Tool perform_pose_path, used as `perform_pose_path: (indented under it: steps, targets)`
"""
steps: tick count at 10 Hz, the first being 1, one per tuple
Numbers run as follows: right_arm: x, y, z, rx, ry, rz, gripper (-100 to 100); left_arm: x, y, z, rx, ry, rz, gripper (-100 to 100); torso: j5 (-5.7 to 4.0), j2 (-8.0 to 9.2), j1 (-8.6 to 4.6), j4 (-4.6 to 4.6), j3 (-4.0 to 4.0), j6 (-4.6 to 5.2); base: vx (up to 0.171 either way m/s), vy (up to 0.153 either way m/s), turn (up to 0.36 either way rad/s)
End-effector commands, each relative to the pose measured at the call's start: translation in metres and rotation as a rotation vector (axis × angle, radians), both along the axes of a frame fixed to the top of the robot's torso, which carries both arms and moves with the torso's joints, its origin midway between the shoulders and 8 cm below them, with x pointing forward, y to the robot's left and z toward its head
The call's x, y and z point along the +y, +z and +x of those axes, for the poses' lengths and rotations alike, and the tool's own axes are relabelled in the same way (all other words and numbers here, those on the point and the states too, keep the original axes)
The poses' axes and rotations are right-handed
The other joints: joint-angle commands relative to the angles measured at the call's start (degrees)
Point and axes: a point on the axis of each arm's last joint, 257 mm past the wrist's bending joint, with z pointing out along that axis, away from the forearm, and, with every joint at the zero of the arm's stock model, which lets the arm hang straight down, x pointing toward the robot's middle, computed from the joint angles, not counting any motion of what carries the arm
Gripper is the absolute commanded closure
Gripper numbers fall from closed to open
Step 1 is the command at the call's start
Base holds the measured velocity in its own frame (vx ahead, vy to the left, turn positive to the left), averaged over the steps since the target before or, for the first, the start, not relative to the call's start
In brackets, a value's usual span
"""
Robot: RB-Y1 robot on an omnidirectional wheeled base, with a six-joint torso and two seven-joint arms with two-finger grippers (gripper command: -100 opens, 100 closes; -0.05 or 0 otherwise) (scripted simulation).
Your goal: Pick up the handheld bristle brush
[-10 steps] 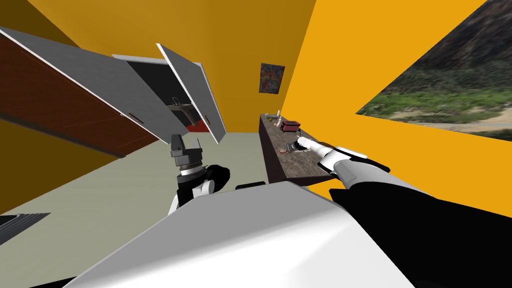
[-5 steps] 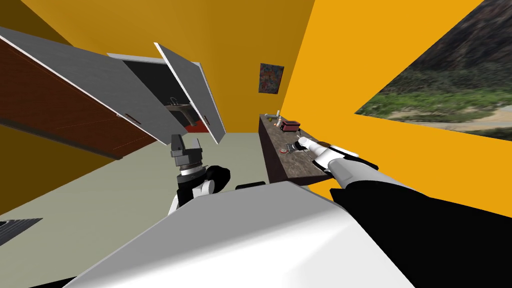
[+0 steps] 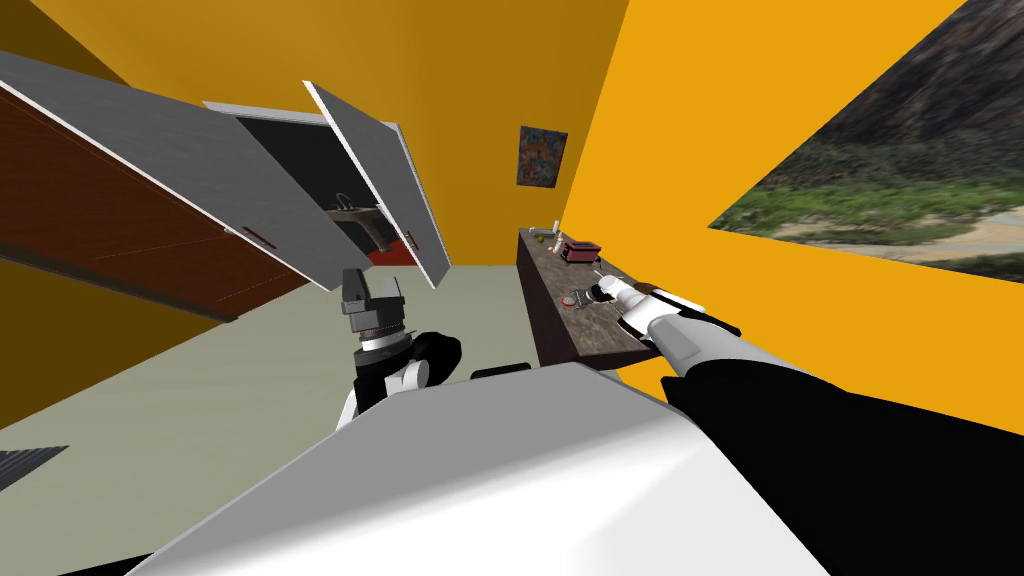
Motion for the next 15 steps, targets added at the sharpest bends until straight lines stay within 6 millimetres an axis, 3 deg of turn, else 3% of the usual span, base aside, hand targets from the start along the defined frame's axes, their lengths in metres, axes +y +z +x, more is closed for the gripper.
perform_pose_path:
  steps: [1,5,6,7,9,10,12,13,14,15]
  targets:
    - [0.000,0.000,0.000,0.000,0.000,0.000,100,0.000,0.000,0.000,0.000,0.000,0.000,0,0.00,0.00,0.00,0.00,0.00,0.00,0.000,0.000,0.000]
    - [0.000,0.000,0.000,0.000,-0.001,0.001,100,0.000,0.000,0.000,0.000,0.000,0.000,0,-0.01,0.00,-0.04,0.00,0.00,-0.02,0.000,0.000,0.000]
    - [0.000,0.000,0.000,0.000,-0.001,0.000,0,0.000,0.000,0.000,0.000,0.000,0.000,0,0.00,0.00,-0.04,0.01,0.00,-0.01,0.000,0.000,0.000]
    - [-0.021,0.001,-0.010,0.014,-0.026,-0.043,100,0.000,0.000,0.000,0.000,0.000,0.000,0,0.00,0.00,-0.04,0.01,0.01,-0.01,-0.005,-0.043,0.087]
    - [-0.002,0.004,0.001,0.001,-0.009,-0.017,100,0.000,0.000,0.000,0.000,0.000,0.000,0,-0.04,0.08,-0.31,0.03,0.05,0.03,-0.017,-0.056,0.002]
    - [-0.023,0.005,-0.009,0.014,-0.033,-0.063,100,0.000,0.000,0.000,0.000,0.000,0.000,0,-0.04,0.07,-0.21,0.04,0.05,-0.01,-0.019,-0.046,0.074]
    - [0.000,0.009,0.004,-0.001,-0.019,-0.027,100,0.000,0.000,0.000,0.000,0.000,0.000,0,-0.01,0.10,-0.22,0.07,0.08,-0.02,-0.012,-0.038,0.007]
    - [0.000,0.009,0.004,-0.001,-0.019,-0.027,100,0.000,0.000,0.000,0.000,0.000,0.000,0,0.00,0.04,-0.10,0.06,0.05,-0.05,0.000,0.000,0.000]
    - [-0.019,0.010,-0.005,0.010,-0.034,-0.073,100,0.000,0.000,0.000,0.000,0.000,0.000,0,0.03,0.03,-0.01,0.06,0.04,-0.04,-0.002,-0.029,0.065]
    - [-0.015,0.010,-0.003,0.007,-0.038,-0.063,100,0.000,0.000,0.000,0.000,0.000,0.000,0,0.05,0.05,-0.12,0.06,0.06,0.01,-0.013,-0.045,0.029]
